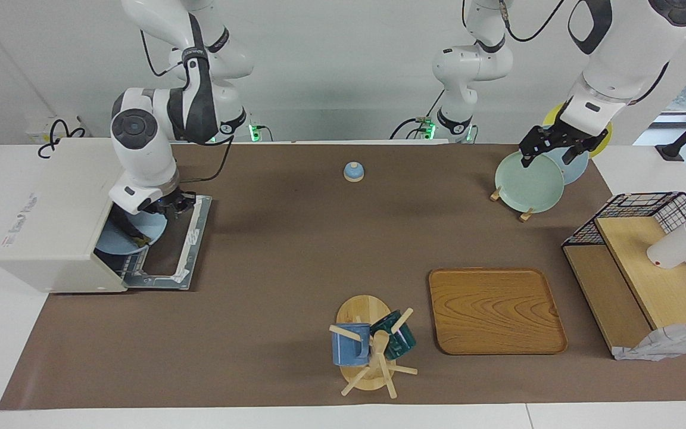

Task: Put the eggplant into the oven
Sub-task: 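Push the plate into the oven and open the right gripper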

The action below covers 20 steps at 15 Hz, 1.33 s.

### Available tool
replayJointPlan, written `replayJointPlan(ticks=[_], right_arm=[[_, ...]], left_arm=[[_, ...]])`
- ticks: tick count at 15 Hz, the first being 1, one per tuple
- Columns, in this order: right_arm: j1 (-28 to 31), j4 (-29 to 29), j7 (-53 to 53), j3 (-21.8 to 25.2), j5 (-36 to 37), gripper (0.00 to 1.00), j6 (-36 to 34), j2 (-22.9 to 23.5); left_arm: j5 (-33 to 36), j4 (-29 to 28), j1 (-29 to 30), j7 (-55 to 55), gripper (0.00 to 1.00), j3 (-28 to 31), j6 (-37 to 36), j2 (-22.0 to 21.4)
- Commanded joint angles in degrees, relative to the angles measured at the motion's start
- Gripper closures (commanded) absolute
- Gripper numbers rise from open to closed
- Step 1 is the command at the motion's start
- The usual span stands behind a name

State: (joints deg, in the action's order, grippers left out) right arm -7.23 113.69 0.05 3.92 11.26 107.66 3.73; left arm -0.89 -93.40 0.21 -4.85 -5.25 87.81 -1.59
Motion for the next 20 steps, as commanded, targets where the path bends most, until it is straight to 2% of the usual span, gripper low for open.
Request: replayJointPlan(ticks=[1, 5, 8, 12, 15, 20], right_arm=[[-1.99, -0.06, 5.82, -0.41, -4.21, 1.00, 3.32, 0.66], [-3.49, 4.07, 11.54, -0.41, -5.55, 1.00, 10.62, 1.80], [-4.11, 4.70, 14.27, -0.41, -5.55, 1.00, 15.02, 5.75], [-3.67, 5.66, 14.36, -0.41, -5.55, 1.00, 15.82, 6.99], [-2.97, 8.73, 14.19, -0.32, -5.46, 1.00, 19.59, 6.99], [-2.53, 9.09, 13.84, -0.23, -2.66, 1.00, 19.61, 8.22]], left_arm=[[0.97, -0.55, 0.23, -0.60, 0.00, -0.20, -0.18, -1.05], [0.97, -0.55, 0.23, -0.60, 0.00, -0.20, -0.18, -1.05], [0.97, -0.55, 0.23, -0.60, 0.00, -0.20, -0.18, -1.05], [0.97, -0.55, 0.23, -0.60, 0.00, -0.20, -0.18, -1.05], [0.97, -0.55, 0.23, -0.60, 0.00, -0.20, -0.18, -1.05], [0.97, -0.55, 0.23, -0.60, 0.00, -0.20, -0.09, -1.05]])
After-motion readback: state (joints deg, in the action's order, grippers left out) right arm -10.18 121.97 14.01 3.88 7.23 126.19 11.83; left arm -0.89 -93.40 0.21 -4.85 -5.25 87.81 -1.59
